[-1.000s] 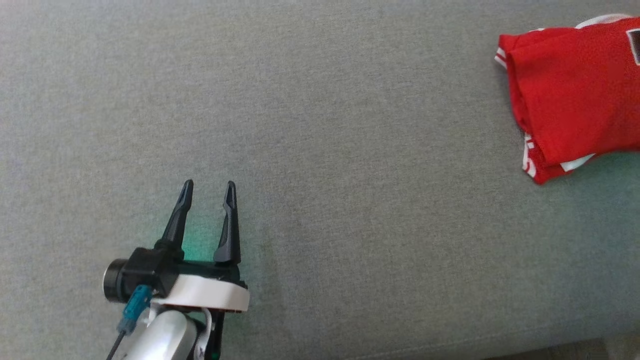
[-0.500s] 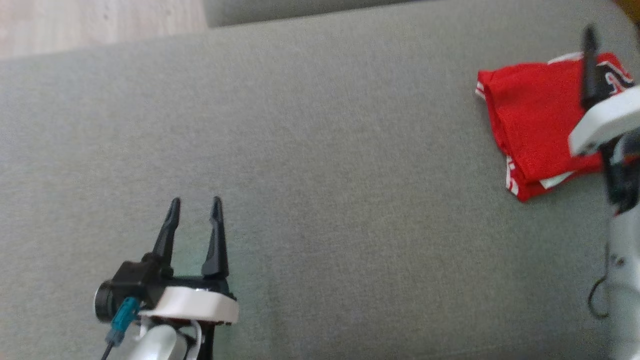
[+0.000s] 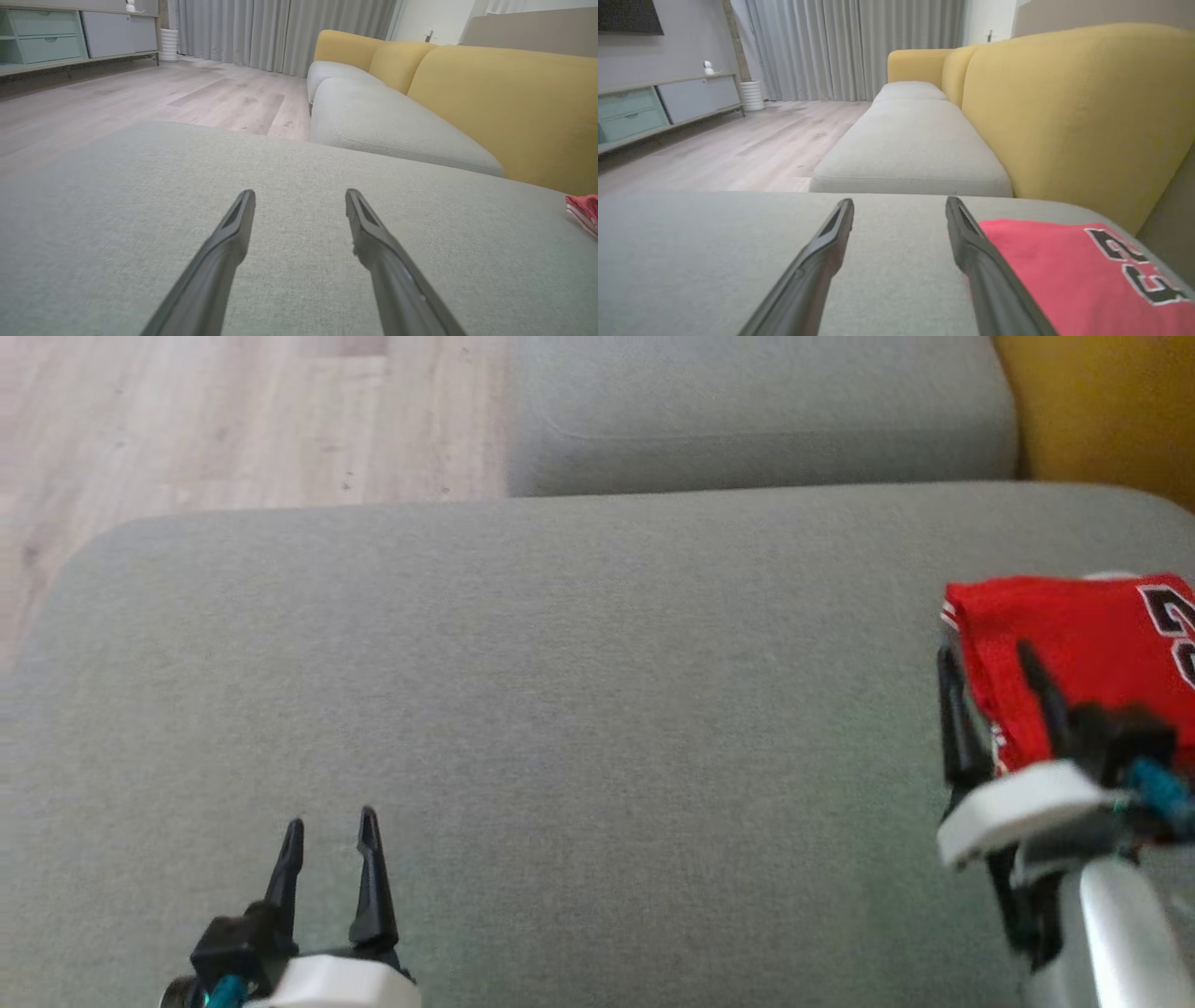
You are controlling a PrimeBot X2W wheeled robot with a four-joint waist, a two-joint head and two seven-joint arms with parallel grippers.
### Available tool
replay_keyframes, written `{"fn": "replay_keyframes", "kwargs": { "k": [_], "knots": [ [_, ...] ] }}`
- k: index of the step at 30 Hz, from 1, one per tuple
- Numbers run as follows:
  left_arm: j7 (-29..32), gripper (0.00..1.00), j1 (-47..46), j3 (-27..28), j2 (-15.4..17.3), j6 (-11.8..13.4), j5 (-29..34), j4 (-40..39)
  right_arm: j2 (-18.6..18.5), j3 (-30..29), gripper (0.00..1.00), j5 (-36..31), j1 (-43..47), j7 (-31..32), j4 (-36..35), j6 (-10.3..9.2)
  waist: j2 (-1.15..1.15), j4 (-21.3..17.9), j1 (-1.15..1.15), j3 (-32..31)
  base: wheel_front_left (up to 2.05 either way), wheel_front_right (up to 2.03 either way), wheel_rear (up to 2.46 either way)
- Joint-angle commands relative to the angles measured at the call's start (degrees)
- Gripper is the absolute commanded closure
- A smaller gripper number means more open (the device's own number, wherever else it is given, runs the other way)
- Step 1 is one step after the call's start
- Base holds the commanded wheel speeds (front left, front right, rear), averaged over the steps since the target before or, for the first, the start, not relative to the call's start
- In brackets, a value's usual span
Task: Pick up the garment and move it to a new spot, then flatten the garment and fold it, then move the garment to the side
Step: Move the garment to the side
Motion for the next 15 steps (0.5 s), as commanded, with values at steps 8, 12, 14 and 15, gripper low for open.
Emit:
{"fn": "replay_keyframes", "kwargs": {
  "k": [8, 12, 14, 15],
  "knots": [
    [-0.8, 0.00, -0.1, 2.4, -0.2, 0.6, -0.3, -0.8, 0.0, 5.9, 0.00, 5.2, 6.9, -6.1, -1.9, -0.04, 0.00, 1.9, 0.02, -1.2, 0.00, 0.00, 0.00],
    [-0.8, 0.00, 0.3, 1.9, 0.0, 0.8, 0.2, -0.3, 0.0, 6.7, 0.00, 5.7, 9.2, -8.0, -1.6, -0.04, 0.00, 1.9, 0.02, -1.4, 0.00, 0.00, 0.00],
    [-0.8, 0.00, 0.5, 1.8, -0.2, 0.9, 0.1, 0.0, 0.0, 7.1, 0.00, 6.3, 10.2, -8.7, -1.2, -0.04, 0.00, 1.8, 0.02, -1.6, 0.00, 0.00, 0.00],
    [-0.8, 0.00, 0.5, 1.8, -0.2, 0.9, 0.1, 0.0, 0.0, 7.1, 0.00, 6.3, 10.2, -8.7, -1.2, -0.04, 0.00, 1.8, 0.02, -1.6, 0.00, 0.00, 0.00]
  ]
}}
